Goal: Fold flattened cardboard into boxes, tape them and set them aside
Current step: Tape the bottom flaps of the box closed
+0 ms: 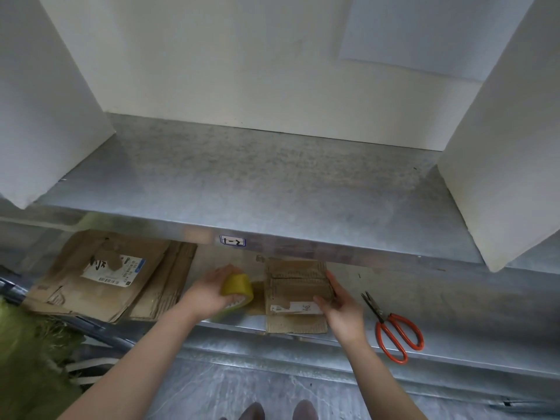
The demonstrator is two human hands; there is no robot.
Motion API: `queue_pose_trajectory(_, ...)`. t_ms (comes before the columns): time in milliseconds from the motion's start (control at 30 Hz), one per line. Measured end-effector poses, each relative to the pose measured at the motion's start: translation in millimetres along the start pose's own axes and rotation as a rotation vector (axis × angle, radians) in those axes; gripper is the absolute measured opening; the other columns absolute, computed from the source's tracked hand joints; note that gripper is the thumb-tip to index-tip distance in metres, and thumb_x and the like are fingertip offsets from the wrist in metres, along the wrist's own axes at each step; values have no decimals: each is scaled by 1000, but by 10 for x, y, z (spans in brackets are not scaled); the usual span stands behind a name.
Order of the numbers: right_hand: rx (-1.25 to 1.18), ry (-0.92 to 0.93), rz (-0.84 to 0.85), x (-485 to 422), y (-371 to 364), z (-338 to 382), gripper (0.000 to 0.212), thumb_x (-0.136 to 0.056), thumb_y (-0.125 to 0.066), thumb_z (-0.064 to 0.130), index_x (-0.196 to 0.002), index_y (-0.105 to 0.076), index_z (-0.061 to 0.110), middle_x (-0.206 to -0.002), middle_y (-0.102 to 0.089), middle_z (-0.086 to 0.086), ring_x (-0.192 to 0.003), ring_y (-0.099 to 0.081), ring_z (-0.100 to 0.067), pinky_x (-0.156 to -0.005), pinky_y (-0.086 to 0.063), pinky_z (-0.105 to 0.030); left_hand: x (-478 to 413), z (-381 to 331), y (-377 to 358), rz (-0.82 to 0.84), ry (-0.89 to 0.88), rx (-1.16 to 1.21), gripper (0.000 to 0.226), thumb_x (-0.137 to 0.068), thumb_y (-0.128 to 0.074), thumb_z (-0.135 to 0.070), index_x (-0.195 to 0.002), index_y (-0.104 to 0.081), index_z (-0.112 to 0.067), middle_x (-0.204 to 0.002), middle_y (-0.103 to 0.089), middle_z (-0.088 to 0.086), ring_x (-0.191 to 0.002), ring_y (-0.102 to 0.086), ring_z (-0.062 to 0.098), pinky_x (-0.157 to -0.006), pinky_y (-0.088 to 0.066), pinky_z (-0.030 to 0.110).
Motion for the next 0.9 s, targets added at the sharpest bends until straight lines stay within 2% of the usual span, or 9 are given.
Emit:
queue_pose_trajectory(100,-17,-13,-10,-16,-3,13,61,-86,-71,28,-136,-43,47,-118,-65,11,-106,-60,-6,-91,-45,-16,-107,-129,-9,-22,5,-224,50,-80,-69,-41,-123,-47,-30,-124,-54,-4,-114,-49,21,-85,-43,30)
queue_pose_trajectory(200,-24,-19,-16,-9,-17,28,61,-86,-71,24,-140,-45,38,-119,-65,7,-109,-60,-10,-95,-45,-19,-134,-225,-26,-80,-29,-450,48,-81,-68,-35,-124,-49,-26,-123,-57,-2,-115,-51,23,-91,-39,31)
queue_pose_trajectory(333,-13,-11,-9,-12,-13,30,62,-86,-71,26,-141,-44,37,-118,-63,11,-111,-58,-9,-94,-44,-18,-38,-77,-86,-171,-81,-330,49,-75,-74,-30,-119,-56,-20,-117,-62,3,-108,-56,30,-88,-41,35)
queue_pose_trajectory(433,17,13,38,-12,26,43,63,-87,-69,34,-141,-38,43,-119,-60,14,-115,-58,-10,-88,-46,-17,-22,-54,-116,-176,-110,-366,53,-78,-70,-33,-127,-53,-24,-127,-57,-1,-113,-53,29,-90,-40,35)
queue_pose_trajectory(500,154,71,76,24,62,80,63,-91,-62,43,-145,-29,43,-123,-60,11,-113,-59,-13,-81,-48,-17,-45,-105,-121,-165,-143,-400,54,-81,-68,-33,-132,-50,-29,-133,-50,-5,-116,-50,26,-91,-39,35)
queue_pose_trajectory(600,331,217,47,125,160,53,66,-92,-51,55,-150,-25,36,-143,-49,6,-128,-48,-16,-101,-45,-34,-98,-177,-115,-107,-121,-444,47,-84,-63,-36,-130,-48,-34,-135,-47,-10,-121,-46,21,-91,-35,35)
queue_pose_trajectory(700,532,248,-85,215,358,-198,58,-94,-50,48,-147,-37,28,-149,-43,-1,-141,-34,-25,-113,-32,-43,-139,-228,-114,-59,-82,-460,45,-85,-61,-39,-128,-47,-35,-135,-48,-11,-123,-45,19,-93,-35,35)
queue_pose_trajectory(833,771,195,-172,331,658,-661,49,-86,-49,35,-130,-58,16,-134,-57,-13,-130,-47,-40,-101,-42,-59,-166,-240,-122,-55,-50,-435,47,-81,-64,-39,-124,-47,-33,-131,-50,-10,-119,-49,18,-92,-36,34)
queue_pose_trajectory(900,818,136,-219,364,801,-886,50,-87,-39,36,-124,-62,11,-125,-62,-16,-122,-51,-42,-99,-42,-59,-172,-246,-124,-49,-32,-425,51,-79,-66,-39,-126,-45,-34,-133,-50,-9,-119,-49,19,-93,-37,34)
Point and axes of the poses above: each hand's wrist, its own x-axis away from the middle knuckle, its own y-axis out of the back of the hand, z = x × y, the point moved 3 cm from there along -x, towards the middle knuckle
